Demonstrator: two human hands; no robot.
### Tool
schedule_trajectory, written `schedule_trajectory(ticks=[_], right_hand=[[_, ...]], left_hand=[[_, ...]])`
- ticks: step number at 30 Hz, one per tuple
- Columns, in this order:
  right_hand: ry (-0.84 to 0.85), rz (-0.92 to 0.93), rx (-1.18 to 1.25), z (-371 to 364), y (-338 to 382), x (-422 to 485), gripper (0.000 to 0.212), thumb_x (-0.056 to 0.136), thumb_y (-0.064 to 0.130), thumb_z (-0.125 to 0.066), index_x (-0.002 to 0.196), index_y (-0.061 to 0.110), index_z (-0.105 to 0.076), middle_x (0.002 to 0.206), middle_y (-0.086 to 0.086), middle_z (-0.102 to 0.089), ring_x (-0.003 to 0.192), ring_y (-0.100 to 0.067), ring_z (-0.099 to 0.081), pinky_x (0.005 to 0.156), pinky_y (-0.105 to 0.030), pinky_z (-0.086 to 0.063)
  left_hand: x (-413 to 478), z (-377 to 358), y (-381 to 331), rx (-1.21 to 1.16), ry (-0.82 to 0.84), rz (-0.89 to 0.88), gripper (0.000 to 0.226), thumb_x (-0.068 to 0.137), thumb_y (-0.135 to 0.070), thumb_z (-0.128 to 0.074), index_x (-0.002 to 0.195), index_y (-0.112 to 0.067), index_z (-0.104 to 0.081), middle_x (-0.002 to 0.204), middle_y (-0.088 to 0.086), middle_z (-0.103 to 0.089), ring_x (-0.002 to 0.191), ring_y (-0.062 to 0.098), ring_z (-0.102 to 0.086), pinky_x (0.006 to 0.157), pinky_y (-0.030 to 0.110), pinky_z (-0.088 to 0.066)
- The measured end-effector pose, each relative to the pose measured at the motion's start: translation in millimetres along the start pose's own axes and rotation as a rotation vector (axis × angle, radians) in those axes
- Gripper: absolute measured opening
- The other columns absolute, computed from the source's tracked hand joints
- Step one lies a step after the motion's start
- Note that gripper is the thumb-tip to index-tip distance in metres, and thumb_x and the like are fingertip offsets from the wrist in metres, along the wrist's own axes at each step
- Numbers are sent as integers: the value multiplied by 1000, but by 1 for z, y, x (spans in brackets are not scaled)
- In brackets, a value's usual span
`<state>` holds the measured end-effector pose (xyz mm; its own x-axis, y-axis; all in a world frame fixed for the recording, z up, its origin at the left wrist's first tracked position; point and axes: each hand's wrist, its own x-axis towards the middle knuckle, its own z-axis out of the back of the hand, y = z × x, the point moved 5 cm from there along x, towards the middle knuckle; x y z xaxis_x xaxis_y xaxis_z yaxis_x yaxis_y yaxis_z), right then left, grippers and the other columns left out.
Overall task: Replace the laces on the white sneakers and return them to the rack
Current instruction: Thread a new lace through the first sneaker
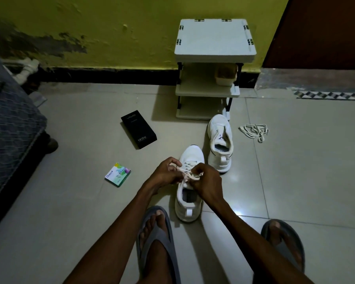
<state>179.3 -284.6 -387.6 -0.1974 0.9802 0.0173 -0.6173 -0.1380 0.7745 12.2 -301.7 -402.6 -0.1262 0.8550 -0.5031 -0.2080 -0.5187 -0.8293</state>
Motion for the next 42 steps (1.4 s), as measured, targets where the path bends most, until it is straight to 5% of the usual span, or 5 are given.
schedule_trajectory(ticks=[6, 11, 15, 21, 42], right_hand=[[-43, -92, -30, 2, -7, -2, 33, 69, 20, -78, 97, 19, -60, 83, 1, -69, 78, -20, -65, 66, -28, -45], [21, -120, -45, 1, -6, 3, 26, 67, 15, -78, 86, 16, -60, 79, 4, -67, 75, -16, -62, 61, -26, -39], [31, -115, -28, 2, -8, 5, 25, 63, 10, -79, 80, 18, -62, 73, 6, -65, 69, -13, -61, 53, -13, -36], [43, -96, 28, -2, -8, 5, 25, 63, 9, -79, 78, 16, -61, 73, 3, -65, 69, -15, -62, 63, -34, -53], [144, -196, 56, -3, -13, 8, 51, 52, 29, -93, 82, 19, -54, 75, 6, -62, 71, -14, -60, 66, -30, -47]], left_hand=[[3, 41, -32, 53, -274, -145, 47, 81, 6, -66, 111, -13, -35, 76, 13, -61, 62, 23, -58, 64, 37, -50], [-15, 118, -90, -580, -528, -259, 42, 84, 12, -63, 106, -14, -38, 87, 12, -61, 59, 12, -59, 60, 25, -53], [-26, 114, -114, -1077, -322, -315, 28, 88, 13, -56, 88, -13, -46, 82, 16, -65, 65, 16, -65, 64, 26, -58], [-41, 77, -153, -1521, -40, -258, 24, 93, 8, -50, 75, 9, -66, 71, 18, -66, 59, 18, -66, 57, 25, -57], [-75, 40, -210, -1670, 353, -392, 43, 53, 21, -81, 92, 13, -66, 82, 19, -65, 68, 21, -66, 58, 30, -58]])
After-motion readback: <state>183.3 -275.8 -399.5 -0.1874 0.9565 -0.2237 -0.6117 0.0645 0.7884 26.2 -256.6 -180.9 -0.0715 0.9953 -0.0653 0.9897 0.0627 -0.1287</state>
